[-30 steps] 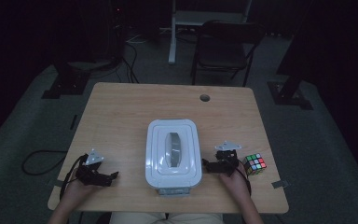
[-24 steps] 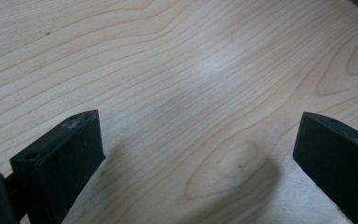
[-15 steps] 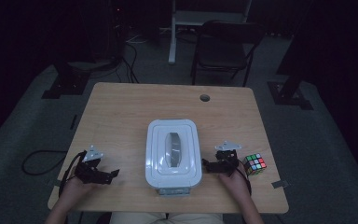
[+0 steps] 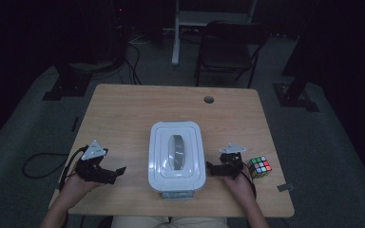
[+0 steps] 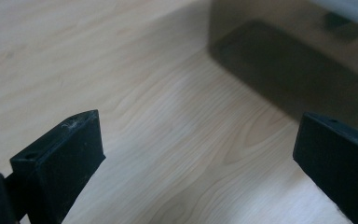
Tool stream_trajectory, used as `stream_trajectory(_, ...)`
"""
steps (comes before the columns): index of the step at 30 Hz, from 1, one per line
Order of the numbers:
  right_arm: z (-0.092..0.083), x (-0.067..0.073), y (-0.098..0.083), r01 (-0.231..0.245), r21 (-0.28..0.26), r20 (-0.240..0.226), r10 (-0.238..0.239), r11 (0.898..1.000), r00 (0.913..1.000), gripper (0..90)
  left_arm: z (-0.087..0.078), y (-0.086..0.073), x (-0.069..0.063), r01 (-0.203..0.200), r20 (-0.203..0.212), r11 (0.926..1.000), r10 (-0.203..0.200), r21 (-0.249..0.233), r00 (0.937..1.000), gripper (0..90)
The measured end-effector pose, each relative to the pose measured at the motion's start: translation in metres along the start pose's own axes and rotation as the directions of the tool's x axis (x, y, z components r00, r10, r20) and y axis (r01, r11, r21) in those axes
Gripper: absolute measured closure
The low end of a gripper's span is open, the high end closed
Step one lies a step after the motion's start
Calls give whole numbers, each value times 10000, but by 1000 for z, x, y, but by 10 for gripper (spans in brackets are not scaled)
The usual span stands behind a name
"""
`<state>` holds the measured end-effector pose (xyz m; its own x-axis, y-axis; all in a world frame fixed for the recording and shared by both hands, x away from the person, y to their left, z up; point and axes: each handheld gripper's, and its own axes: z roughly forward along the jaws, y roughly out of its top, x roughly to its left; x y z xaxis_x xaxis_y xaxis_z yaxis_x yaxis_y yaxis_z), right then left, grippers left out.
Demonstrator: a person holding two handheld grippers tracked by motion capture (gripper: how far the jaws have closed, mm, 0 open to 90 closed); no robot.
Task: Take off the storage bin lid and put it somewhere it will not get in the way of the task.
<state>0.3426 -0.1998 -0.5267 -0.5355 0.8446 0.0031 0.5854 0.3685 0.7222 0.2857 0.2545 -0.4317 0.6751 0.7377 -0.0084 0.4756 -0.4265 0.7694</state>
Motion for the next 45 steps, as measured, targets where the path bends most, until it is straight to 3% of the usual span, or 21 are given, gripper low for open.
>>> stream_trajectory(11,0,0,0,0,0,0,0,10000,10000,126,-1,20,-21,-547,918,9957,615,-746,9939,23)
stream_trajectory(19,0,0,0,-2,0,2,2,10000,10000,126,-1,38,-37,-907,1425,9898,1060,-1101,9841,23)
stream_trajectory(27,0,0,0,-4,-1,-1,4,10000,10000,126,6,54,-54,-1176,2062,9837,1442,-1363,9678,24)
stream_trajectory(34,0,0,0,-6,1,0,6,10000,10000,126,10,65,-62,-1170,2320,9817,1500,-1500,9611,26)
stream_trajectory(36,0,0,0,-4,-2,-1,4,10000,10000,127,12,68,-66,-1334,2687,9782,1729,-1590,9476,26)
stream_trajectory(45,0,0,0,-2,0,3,2,10000,10000,126,26,79,-77,-1238,3062,9811,1648,-1489,9376,26)
